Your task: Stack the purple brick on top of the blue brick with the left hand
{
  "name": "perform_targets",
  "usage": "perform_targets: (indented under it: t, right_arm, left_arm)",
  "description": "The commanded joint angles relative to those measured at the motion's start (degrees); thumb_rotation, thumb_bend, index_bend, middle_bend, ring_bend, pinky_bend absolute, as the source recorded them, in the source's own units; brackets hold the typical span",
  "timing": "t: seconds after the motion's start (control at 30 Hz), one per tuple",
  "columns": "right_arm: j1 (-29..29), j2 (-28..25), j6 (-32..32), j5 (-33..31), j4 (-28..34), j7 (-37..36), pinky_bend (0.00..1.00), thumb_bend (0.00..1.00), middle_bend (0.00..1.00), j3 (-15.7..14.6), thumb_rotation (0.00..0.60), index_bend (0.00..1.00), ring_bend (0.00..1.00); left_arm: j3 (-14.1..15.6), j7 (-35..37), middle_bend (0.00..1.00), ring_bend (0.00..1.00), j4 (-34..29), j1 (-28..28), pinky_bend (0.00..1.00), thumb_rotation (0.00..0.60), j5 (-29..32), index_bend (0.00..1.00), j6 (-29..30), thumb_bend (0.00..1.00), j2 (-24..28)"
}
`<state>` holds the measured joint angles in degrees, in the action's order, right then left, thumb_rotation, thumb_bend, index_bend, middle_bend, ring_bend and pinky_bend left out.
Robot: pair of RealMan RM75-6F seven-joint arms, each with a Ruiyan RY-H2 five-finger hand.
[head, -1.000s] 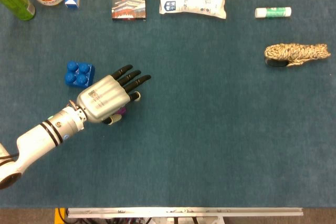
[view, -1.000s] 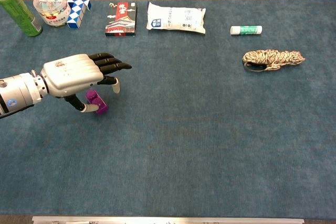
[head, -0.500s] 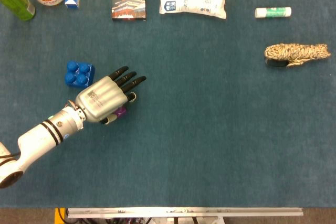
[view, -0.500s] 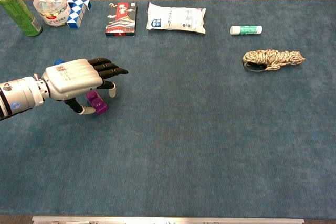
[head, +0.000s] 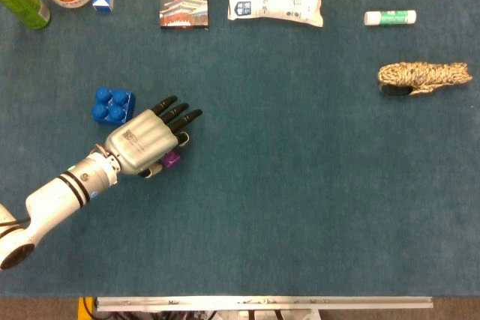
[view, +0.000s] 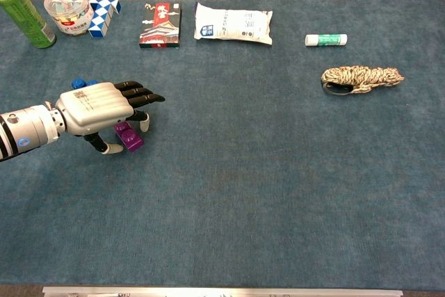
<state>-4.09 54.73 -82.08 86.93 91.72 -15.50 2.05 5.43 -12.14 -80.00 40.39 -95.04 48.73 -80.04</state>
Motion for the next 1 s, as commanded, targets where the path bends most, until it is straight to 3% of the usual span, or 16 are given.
perform_targets:
  t: [0.03,1.0]
  right_arm:
    - [0.0,0.0,0.1,0.0,0.1,0.1,0.21,0.49,0.27,0.0,0.600,0.24,0.08]
    - [-0.2,0.0,0.6,-0.2,0.3,0.7,0.21,0.49,0.27,-0.1,0.600,0.24,0.08]
  left_arm:
    - [0.1,-0.1,0.00,0.00,0.2,0.0,0.05,0.600,0.2,0.34,0.0,0.25,-0.2]
    - [0.3,-0.2,0.00,0.00,0.7,0.1,0.05,0.600,1.9,0.39,0.7,0.26,-1.0]
